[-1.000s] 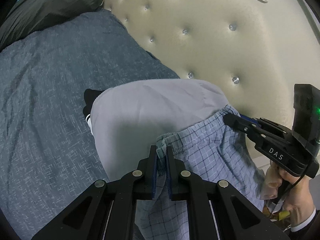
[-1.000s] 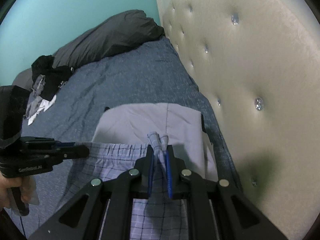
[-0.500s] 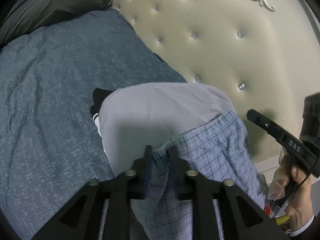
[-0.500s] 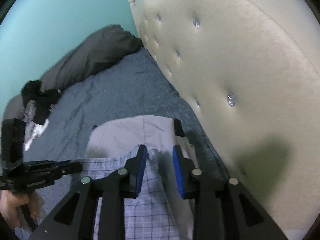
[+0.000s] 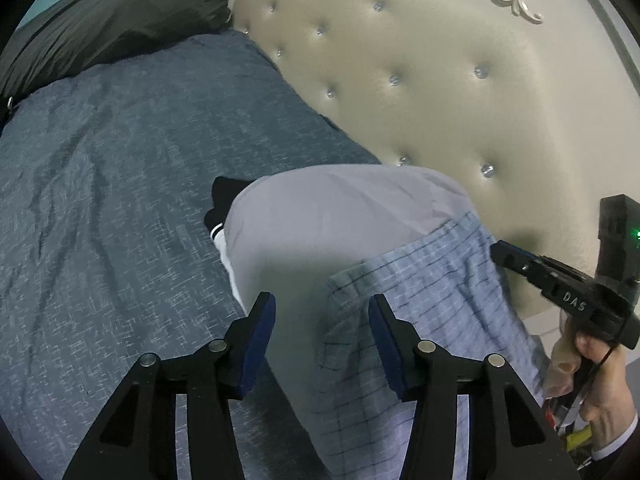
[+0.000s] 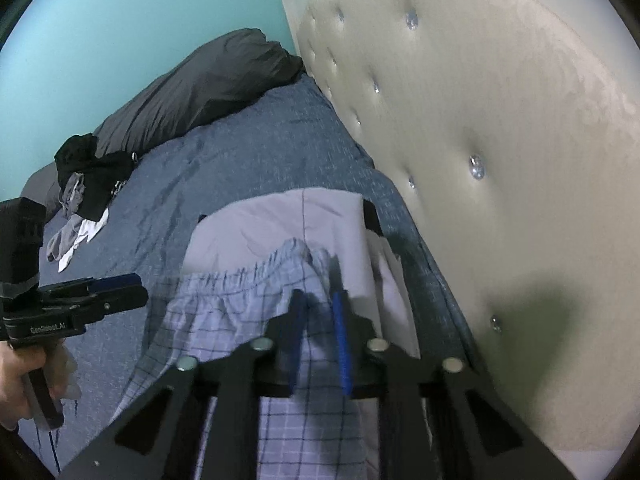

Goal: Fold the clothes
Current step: 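Lower the shorts onto the stack and open the left gripper, then lay the shorts flat on the stack with the right gripper, then open it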

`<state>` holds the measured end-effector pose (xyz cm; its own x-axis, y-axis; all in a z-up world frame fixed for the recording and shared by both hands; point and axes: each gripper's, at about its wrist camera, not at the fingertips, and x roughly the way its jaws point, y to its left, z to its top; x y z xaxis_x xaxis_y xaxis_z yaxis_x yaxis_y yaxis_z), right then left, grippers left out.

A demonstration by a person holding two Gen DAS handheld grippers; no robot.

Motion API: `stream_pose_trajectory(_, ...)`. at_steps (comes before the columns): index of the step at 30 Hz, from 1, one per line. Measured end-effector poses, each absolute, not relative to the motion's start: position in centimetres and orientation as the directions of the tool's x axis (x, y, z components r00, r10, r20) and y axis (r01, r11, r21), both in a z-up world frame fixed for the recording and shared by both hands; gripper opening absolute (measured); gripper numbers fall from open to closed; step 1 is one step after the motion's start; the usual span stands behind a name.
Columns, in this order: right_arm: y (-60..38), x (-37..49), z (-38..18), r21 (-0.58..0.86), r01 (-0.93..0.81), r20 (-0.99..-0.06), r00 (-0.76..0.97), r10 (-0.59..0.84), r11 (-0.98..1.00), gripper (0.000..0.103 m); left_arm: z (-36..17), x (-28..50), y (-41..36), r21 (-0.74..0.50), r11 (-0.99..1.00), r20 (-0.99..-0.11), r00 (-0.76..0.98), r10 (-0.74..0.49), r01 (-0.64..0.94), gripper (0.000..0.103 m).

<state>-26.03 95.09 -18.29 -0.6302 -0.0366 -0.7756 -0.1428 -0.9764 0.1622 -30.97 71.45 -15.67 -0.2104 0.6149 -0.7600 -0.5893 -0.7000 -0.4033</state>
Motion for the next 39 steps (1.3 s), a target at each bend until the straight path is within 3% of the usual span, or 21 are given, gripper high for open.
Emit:
stream_pose_trajectory(3,95.4,-25.9,-18.5,0.174,-0.154,-0.768,-0.639,-0.036,-0.973,0.001,-16.4,-31.1,71.3,-0.395,-0.709,-0.769,-0.211,0.603,-0.585,0.047)
stream_pose_trajectory(19,96.6,-26.3,-19.8,0.136,-0.232,-0.787,-0.616,0.037,-0.963,0.001,-17.6,-31.4,71.8,-0.357,-0.719,-0.788,-0.221,0.574,-0.597,0.046)
stream_pose_trajectory(28,98.6,-24.4,-17.8,0.224,-0.281,-0.748,-0.664,0.021,-0.933,0.003,-15.7,-31.5,70.4,-0.378,-0.715,-0.770,-0.229,0.596,-0.588,0.046)
stream_pose_trajectory(39,98.0,-19.5,-16.8,0.272,-0.188,-0.728,-0.681,-0.074,-0.944,0.003,-14.1,-27.7,68.3,-0.382,-0.676,-0.759,-0.202,0.618,-0.630,0.046)
